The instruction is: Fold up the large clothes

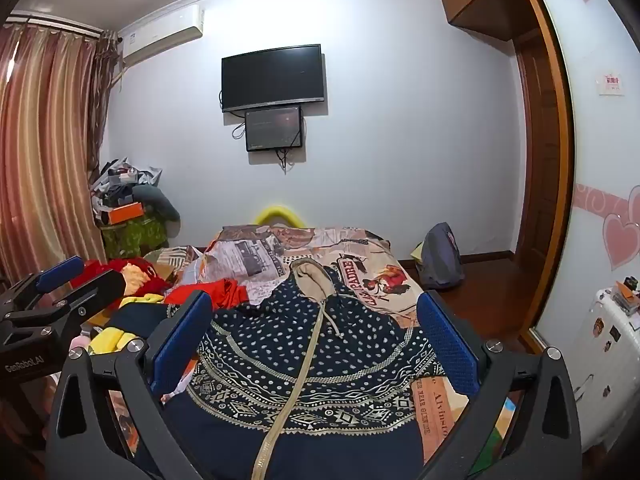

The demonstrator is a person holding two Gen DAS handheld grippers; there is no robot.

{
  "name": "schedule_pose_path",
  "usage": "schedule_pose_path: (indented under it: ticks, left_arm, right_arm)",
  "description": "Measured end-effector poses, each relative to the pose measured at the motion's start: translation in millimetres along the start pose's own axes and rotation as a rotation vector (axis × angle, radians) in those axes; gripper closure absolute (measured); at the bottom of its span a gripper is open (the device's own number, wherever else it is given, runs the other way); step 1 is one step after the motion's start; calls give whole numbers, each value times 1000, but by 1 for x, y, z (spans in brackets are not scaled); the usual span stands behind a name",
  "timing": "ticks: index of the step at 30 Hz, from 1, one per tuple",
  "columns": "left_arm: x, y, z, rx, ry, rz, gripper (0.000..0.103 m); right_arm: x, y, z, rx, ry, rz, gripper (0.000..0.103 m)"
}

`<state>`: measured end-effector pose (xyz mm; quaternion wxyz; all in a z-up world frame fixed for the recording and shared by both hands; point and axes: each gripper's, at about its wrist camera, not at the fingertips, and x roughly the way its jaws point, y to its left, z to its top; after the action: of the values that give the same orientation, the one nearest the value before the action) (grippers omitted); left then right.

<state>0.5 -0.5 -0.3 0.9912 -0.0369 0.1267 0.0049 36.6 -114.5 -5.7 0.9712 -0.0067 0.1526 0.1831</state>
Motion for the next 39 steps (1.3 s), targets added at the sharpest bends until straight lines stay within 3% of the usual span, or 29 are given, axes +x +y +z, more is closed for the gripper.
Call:
schedule_pose_path:
  ticks: [39]
  left_arm:
    - [2,3,-4,3,5,17,0]
  right_arm:
    - [8,0,-5,16,19,8,1]
